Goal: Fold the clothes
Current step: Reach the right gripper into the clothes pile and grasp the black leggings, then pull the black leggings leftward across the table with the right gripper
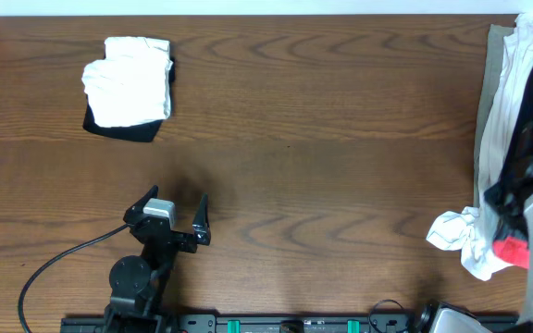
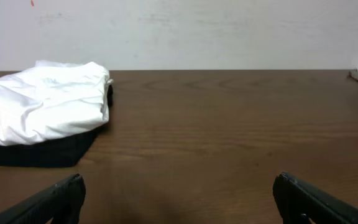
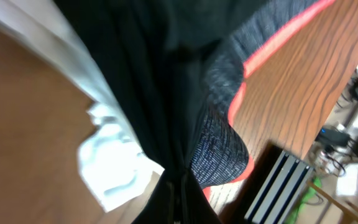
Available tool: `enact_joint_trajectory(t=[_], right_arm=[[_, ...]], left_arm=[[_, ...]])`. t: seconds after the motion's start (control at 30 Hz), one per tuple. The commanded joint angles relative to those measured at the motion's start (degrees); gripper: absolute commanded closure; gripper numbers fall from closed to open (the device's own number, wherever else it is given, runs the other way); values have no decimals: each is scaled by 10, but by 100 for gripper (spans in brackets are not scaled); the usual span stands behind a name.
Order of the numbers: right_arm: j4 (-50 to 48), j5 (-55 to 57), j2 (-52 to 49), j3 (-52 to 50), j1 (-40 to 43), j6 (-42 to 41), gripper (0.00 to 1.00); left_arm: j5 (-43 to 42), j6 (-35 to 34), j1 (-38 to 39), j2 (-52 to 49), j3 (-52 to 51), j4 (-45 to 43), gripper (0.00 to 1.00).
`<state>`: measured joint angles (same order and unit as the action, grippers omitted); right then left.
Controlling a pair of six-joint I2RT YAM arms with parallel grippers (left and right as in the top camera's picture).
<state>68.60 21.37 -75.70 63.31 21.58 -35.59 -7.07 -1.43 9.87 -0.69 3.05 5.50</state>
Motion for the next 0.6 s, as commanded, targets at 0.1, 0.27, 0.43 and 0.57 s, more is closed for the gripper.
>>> enact_joint_trajectory(t=[0.1,0.27,0.43,0.57], right_arm=[[58,-71,2,127,-3,70,99],[88,-156,2,186,-35,89,99],[67,-224,1,195,-117,76,99],[20,-253,-3,194,-213,33,99]], left_arm=[[3,3,2,5,-17,4,2],[3,3,2,5,-17,4,2],[3,3,2,5,-17,4,2],[3,3,2,5,-17,4,2]])
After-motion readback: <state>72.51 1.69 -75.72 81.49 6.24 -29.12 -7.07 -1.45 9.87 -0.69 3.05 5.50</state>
